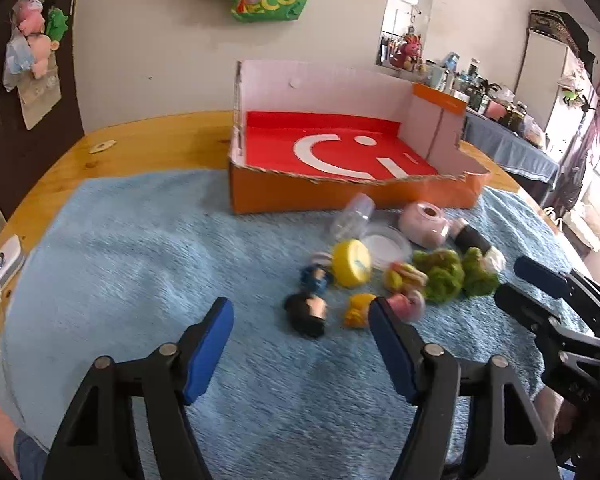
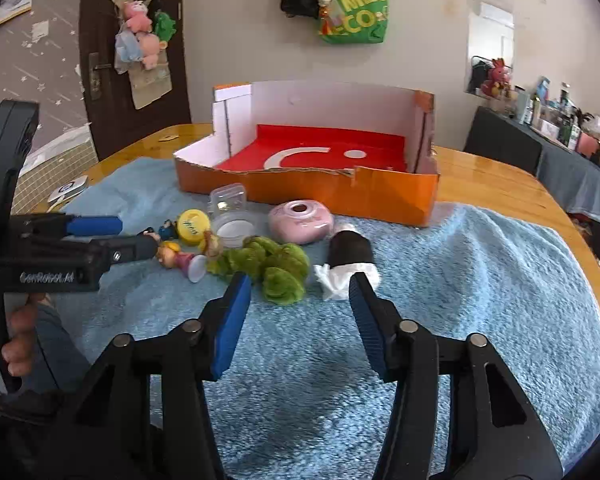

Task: Organize objects
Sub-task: 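Close the left gripper on the blue-haired figurine while the right gripper grasps the green plush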

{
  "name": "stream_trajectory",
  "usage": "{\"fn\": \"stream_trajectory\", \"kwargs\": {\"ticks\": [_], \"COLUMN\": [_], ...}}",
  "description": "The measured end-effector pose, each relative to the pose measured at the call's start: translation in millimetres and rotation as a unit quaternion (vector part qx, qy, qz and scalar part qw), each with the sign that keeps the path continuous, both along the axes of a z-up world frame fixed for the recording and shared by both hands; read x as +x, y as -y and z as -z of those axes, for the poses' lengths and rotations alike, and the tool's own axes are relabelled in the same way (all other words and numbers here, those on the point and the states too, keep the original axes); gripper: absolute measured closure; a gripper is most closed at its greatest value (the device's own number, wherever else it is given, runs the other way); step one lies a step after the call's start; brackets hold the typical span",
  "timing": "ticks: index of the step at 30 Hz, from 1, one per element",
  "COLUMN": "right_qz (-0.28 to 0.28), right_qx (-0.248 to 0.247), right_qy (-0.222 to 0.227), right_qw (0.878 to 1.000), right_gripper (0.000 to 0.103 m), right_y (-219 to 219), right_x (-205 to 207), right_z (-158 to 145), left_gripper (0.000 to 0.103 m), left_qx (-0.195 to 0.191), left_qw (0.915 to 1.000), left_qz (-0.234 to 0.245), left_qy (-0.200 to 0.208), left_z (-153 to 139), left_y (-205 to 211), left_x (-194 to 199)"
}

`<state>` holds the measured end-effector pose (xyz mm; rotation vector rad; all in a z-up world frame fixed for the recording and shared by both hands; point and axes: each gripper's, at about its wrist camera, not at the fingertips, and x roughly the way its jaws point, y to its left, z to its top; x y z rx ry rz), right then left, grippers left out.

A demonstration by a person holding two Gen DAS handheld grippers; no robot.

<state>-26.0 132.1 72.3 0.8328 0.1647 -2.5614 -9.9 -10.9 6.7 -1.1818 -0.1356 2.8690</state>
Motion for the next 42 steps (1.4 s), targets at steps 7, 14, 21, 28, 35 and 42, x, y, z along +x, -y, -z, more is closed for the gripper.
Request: {"fn": "stream_trajectory", "kwargs": {"ticks": [7, 14, 21, 28, 35, 42], "right_qz": [-0.006, -0.002, 0.001, -0.001, 0.001, -0.007], "right_qx": [0.002, 0.003, 0.012, 0.004, -0.017, -0.027], "right_qy": [0.016, 0.026, 0.034, 0.057, 0.063, 0.052], "right_qw": [1.0, 1.0, 0.999, 0.998, 0.998, 0.998], "right_gripper": [0.064, 0.064, 0.064, 0.069, 0.077, 0.078], "right_y": [7, 9, 14, 14, 6, 6], "right_x": [-7, -18, -27, -36, -38, -33], "right_z": [7, 9, 13, 19, 19, 14], "left_gripper": [0.047, 0.05, 0.05, 0.05, 0.076, 0.078], "left_qx": [-0.001, 0.002, -0.009, -0.009, -0.003, -0.002], "left_qw": [0.9998, 0.9999, 0.9993, 0.9991, 0.9993, 0.999], "left_qz": [-0.01, 0.005, 0.013, 0.017, 0.021, 0.033], "left_qy": [0.014, 0.014, 0.034, 0.037, 0.032, 0.029], "left_z": [5, 3, 12, 14, 13, 11], "left_y": [13, 12, 7, 5, 2, -6], "left_x": [-9, -16, -26, -34, -33, -30]}}
